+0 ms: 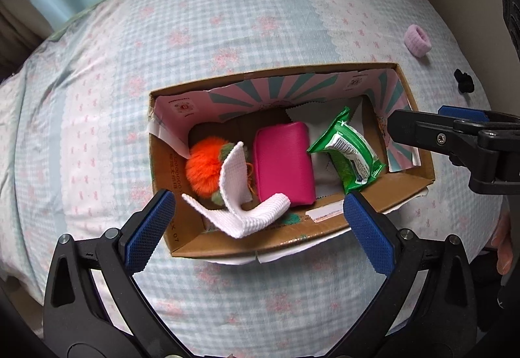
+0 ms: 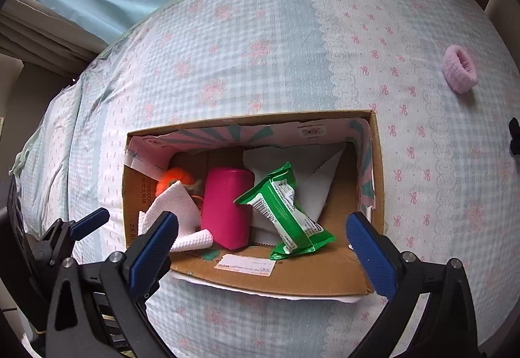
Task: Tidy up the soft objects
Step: 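Withdraw both tools from the box toward the pink and black socks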
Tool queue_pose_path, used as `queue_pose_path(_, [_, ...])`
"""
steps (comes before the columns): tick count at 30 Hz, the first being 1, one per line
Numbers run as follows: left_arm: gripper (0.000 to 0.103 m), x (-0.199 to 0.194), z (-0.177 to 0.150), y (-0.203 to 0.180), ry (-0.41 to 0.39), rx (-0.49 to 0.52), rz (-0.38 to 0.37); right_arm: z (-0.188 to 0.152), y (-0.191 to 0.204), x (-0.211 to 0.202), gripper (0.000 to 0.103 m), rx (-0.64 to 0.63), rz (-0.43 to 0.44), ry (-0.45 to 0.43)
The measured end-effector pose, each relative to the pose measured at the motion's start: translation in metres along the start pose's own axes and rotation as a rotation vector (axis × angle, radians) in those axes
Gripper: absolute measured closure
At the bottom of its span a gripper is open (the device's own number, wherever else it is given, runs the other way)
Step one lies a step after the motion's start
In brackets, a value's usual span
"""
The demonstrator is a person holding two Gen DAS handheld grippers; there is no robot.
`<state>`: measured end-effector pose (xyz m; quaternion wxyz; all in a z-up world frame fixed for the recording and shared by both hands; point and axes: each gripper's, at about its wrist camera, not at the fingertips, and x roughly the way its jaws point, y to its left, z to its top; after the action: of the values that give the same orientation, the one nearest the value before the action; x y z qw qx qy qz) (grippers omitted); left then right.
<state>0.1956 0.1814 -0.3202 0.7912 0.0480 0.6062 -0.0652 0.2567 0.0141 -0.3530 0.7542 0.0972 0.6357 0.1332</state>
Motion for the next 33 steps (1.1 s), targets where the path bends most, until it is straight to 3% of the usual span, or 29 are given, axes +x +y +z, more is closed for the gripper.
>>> queue_pose_path(8, [0.000, -0.072, -0.025, -0.005, -0.104, -0.046, 0.016, -0.029, 0.012, -0.069, 0.000, -0.078, -0.104, -0.132])
queue_pose_path(12, [0.000, -0.116, -0.033, -0.021, -0.167, -0.019, 0.064, -0.051, 0.008, -0.117, 0.000, -0.076, -0.140, -0.209])
queue_pose_path(19, [0.000, -0.170, -0.029, -0.070, -0.313, 0.059, 0.072, -0.086, -0.019, -0.198, 0.000, -0.026, -0.215, -0.334])
queue_pose_path(26, [0.000, -0.189, -0.009, -0.134, -0.396, 0.094, 0.030, -0.107, -0.070, -0.251, 0.000, 0.023, -0.265, -0.423])
queue_pose_path(33, [0.000, -0.157, 0.033, -0.218, -0.429, 0.084, -0.038, -0.099, -0.160, -0.259, 0.000, 0.073, -0.267, -0.449])
